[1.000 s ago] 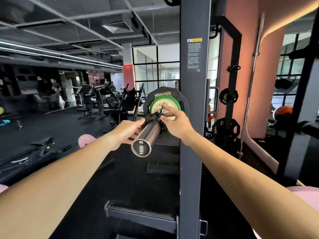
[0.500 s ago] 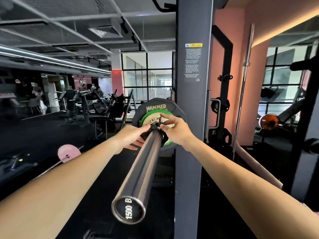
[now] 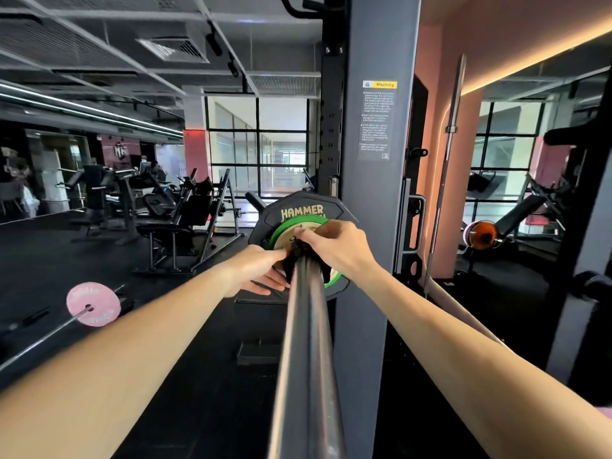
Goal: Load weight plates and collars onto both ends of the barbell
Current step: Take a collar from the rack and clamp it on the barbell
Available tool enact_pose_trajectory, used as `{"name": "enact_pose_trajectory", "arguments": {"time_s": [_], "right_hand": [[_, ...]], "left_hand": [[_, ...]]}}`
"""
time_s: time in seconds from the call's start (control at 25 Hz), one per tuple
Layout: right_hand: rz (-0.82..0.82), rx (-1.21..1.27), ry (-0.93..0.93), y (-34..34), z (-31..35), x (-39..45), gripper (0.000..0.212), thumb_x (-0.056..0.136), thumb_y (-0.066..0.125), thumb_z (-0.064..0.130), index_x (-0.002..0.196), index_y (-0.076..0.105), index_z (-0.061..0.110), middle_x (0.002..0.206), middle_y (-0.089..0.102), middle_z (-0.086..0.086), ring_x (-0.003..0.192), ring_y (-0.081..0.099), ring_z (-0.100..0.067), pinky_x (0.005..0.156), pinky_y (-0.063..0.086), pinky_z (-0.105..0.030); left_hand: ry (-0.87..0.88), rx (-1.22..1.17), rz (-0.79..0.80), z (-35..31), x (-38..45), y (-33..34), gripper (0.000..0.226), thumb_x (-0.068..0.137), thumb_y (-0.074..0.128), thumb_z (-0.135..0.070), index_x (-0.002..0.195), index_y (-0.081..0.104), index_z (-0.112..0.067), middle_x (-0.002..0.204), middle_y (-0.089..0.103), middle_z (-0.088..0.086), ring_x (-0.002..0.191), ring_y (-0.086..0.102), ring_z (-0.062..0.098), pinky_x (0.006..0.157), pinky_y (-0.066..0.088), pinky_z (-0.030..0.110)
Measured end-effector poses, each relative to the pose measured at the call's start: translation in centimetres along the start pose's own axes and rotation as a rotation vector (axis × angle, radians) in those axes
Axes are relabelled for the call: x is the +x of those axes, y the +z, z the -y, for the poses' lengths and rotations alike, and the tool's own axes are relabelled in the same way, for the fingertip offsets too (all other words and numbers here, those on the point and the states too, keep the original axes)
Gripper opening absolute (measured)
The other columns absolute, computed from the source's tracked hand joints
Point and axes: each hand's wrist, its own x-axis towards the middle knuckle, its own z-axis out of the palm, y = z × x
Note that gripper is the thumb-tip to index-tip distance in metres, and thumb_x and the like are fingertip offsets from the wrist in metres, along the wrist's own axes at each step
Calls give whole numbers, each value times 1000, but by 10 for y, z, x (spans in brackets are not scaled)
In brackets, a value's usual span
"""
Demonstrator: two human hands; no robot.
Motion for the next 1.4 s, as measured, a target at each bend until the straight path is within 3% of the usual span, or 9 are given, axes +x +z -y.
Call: {"name": "enact_pose_trajectory", "arguments": {"time_s": [0.08, 0.24, 0.36, 0.48, 0.56, 0.64, 0.84, 1.16, 1.4], "right_hand": [[-42, -79, -34, 7, 3, 1, 48, 68, 76, 68, 72, 71, 20, 70, 71, 13, 72, 63, 3, 60, 51, -18], [-136, -55, 28, 12, 6, 4, 34, 67, 67, 54, 61, 65, 21, 59, 65, 12, 62, 62, -5, 50, 42, -21], [-121, 147, 133, 5, 4, 6, 31, 71, 67, 50, 82, 69, 22, 87, 72, 5, 80, 65, -13, 63, 49, -25], [-11, 290, 343, 0, 6, 4, 58, 70, 71, 53, 116, 62, 18, 112, 67, 1, 99, 64, -22, 89, 57, -41], [121, 310, 491, -3, 9, 1, 72, 69, 66, 57, 130, 55, 21, 122, 62, -3, 108, 62, -32, 90, 55, -51], [222, 384, 545, -5, 10, -2, 62, 74, 63, 56, 125, 59, 21, 123, 61, -6, 102, 63, -34, 77, 60, -53], [200, 583, 516, -9, 3, -3, 16, 87, 60, 32, 92, 61, 17, 97, 61, -7, 84, 64, -26, 51, 60, -43], [163, 733, 553, -9, -9, 0, 12, 89, 52, 12, 96, 62, 11, 99, 61, -11, 96, 63, -29, 79, 60, -57], [170, 651, 459, -9, -8, -1, 10, 94, 55, 11, 98, 61, 18, 115, 61, -8, 104, 59, -27, 71, 60, -46]], "left_hand": [[-22, 16, 19, -1, 3, -1, 40, 100, 49, -44, 105, 69, -9, 86, 81, 9, 80, 78, 18, 73, 59, 32], [-33, 26, 24, -2, 7, -3, 40, 99, 49, -42, 103, 70, -8, 87, 81, 9, 80, 78, 19, 74, 59, 32], [-27, 20, 26, -3, 8, 0, 39, 97, 49, -42, 100, 70, -10, 86, 81, 8, 78, 78, 18, 72, 59, 31], [-28, 9, 29, -1, 10, 1, 40, 95, 50, -43, 98, 72, -10, 87, 81, 8, 79, 78, 18, 72, 59, 30], [-28, 9, 28, -1, 9, 1, 40, 95, 50, -43, 98, 72, -10, 88, 81, 8, 79, 78, 17, 71, 59, 30], [-26, 25, 19, -3, 7, 0, 39, 96, 50, -42, 99, 72, -10, 87, 81, 7, 78, 78, 17, 70, 58, 30], [-5, 73, 3, -11, 3, 1, 33, 96, 49, -36, 100, 68, -10, 85, 81, 8, 80, 78, 19, 72, 58, 30], [1, 122, -12, -19, -1, 3, 35, 98, 48, -31, 105, 68, -3, 81, 80, 10, 71, 77, 18, 70, 58, 29], [-71, 126, 38, -23, -6, 3, 38, 102, 44, -33, 112, 68, -5, 89, 80, 9, 79, 76, 19, 76, 60, 34]]}}
